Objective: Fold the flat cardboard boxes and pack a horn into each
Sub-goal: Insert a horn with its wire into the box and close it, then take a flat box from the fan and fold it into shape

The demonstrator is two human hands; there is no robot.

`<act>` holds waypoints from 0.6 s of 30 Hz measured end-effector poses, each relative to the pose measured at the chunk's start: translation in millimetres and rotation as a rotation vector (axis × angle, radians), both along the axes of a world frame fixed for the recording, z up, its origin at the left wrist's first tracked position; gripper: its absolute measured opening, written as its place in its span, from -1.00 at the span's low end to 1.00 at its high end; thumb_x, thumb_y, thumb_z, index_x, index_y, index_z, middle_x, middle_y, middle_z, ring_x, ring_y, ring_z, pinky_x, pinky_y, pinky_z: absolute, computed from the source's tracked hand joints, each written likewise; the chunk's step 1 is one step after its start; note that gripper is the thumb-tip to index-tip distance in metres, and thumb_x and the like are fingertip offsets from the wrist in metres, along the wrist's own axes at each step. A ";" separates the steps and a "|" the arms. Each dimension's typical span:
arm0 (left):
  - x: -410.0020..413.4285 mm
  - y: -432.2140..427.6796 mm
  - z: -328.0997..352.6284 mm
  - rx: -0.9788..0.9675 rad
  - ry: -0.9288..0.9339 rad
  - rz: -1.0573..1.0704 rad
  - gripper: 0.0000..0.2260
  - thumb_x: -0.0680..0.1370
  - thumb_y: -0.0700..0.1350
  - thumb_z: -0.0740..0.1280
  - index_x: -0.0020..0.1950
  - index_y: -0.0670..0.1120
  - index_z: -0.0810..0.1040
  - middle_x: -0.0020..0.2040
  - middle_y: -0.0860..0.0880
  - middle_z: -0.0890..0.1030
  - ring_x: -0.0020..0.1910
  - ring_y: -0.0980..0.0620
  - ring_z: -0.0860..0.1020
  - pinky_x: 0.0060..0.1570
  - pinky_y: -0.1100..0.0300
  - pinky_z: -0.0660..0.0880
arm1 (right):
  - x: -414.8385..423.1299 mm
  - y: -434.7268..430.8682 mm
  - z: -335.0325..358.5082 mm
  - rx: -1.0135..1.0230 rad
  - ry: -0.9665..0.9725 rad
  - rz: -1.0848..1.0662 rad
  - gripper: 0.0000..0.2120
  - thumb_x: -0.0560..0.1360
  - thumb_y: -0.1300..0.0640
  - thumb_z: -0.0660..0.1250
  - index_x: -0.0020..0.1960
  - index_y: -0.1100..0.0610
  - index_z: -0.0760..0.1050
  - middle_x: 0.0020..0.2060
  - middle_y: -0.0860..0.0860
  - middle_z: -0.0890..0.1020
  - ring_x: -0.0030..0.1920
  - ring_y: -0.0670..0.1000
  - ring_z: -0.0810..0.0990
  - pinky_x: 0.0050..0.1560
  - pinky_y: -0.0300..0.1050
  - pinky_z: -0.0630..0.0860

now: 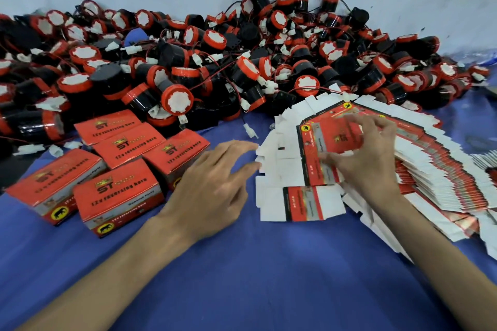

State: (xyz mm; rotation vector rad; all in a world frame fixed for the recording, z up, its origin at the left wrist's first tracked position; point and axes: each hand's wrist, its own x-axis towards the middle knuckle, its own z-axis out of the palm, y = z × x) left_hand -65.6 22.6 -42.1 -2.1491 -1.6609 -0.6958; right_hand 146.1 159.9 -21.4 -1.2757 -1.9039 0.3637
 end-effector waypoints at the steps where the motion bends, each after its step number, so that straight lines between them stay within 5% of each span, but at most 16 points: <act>1: 1.4 0.1 -1.2 -0.014 -0.063 -0.021 -0.75 0.48 -0.24 0.29 0.12 -0.19 0.62 0.26 -0.16 0.54 0.19 -0.16 0.53 0.07 -0.03 0.52 | 0.6 2.0 0.2 -0.031 0.095 0.012 -0.39 0.26 0.24 0.59 0.25 0.08 0.44 0.22 0.05 0.28 0.21 0.03 0.40 0.03 -0.39 0.45; 3: 1.9 -0.5 -4.1 -0.049 -0.233 -0.032 -0.75 0.53 -0.17 0.26 0.14 -0.18 0.61 0.23 -0.11 0.54 0.18 -0.07 0.52 0.14 0.11 0.47 | -1.2 4.1 -1.0 -0.052 0.278 0.032 -0.51 0.32 0.33 0.53 0.08 -0.07 0.46 0.16 -0.01 0.31 0.04 -0.16 0.47 -0.18 -0.50 0.47; 7: -3.4 1.9 -4.9 -0.183 -0.526 0.055 -0.75 0.60 -0.09 0.27 0.25 -0.10 0.54 0.19 0.07 0.49 0.18 0.12 0.45 0.24 0.27 0.35 | -5.7 -3.2 0.9 0.052 0.533 0.098 -0.49 0.37 0.43 0.44 -0.08 -0.19 0.43 0.19 0.14 0.44 0.06 -0.13 0.49 -0.07 -0.36 0.51; 10: -4.6 3.0 -8.3 -0.286 -0.469 0.074 -0.57 0.57 0.14 0.21 0.33 -0.06 0.47 0.18 0.12 0.46 0.18 0.18 0.38 0.23 0.36 0.23 | -5.6 -7.7 6.0 0.108 0.684 0.132 -0.50 0.38 0.49 0.34 -0.09 -0.14 0.44 0.17 0.23 0.44 0.10 0.00 0.46 -0.06 -0.34 0.50; 14: -0.3 2.1 -6.4 -0.266 -0.487 0.008 -0.46 0.54 0.25 0.11 0.32 -0.07 0.50 0.26 0.08 0.51 0.26 0.22 0.34 0.24 0.49 0.14 | -5.2 -13.3 13.2 0.086 0.931 0.232 -0.65 0.33 0.46 0.26 -0.08 0.04 0.41 0.07 0.11 0.45 0.09 -0.05 0.46 0.07 -0.03 0.50; 18: -3.8 1.4 -0.2 -0.222 -1.148 -0.139 -0.55 0.53 0.16 0.17 0.13 -0.16 0.60 0.05 -0.06 0.64 0.09 -0.01 0.55 0.10 0.20 0.46 | -22.6 -36.3 1.6 0.045 0.824 0.414 -0.72 0.40 0.43 0.25 -0.09 0.06 0.41 0.14 0.14 0.38 0.19 -0.05 0.44 0.02 -0.17 0.51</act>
